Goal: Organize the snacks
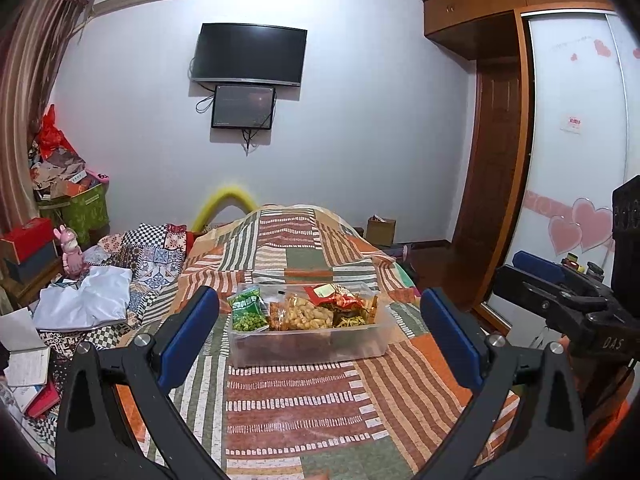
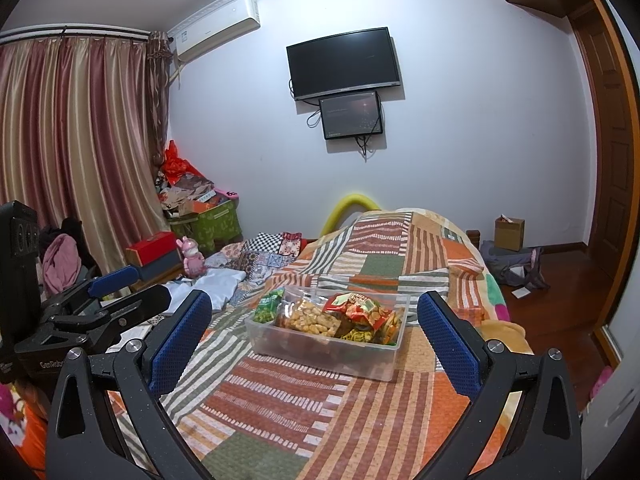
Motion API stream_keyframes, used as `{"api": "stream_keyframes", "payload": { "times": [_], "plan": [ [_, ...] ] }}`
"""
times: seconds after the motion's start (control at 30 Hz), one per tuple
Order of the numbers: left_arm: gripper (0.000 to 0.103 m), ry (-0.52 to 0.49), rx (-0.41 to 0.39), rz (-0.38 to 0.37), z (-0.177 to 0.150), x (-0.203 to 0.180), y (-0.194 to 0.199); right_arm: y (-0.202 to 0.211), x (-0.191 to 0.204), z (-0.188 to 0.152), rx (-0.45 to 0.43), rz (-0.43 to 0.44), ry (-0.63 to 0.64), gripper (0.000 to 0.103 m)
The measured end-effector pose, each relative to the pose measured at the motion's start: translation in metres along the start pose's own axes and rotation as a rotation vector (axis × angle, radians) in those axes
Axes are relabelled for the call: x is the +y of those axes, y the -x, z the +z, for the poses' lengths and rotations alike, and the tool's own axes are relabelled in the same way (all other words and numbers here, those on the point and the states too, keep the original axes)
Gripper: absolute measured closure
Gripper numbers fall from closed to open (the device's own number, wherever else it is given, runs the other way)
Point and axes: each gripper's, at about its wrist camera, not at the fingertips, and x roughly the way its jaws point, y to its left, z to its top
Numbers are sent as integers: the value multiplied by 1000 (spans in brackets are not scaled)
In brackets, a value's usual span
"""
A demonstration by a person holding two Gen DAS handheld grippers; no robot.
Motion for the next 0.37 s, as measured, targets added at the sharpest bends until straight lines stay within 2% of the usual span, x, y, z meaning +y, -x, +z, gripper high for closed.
{"api": "stream_keyframes", "payload": {
  "times": [0.37],
  "plan": [
    [1,14,14,-8,-2,2,-1,-4,0,-2,14,0,-6,0]
  ]
}}
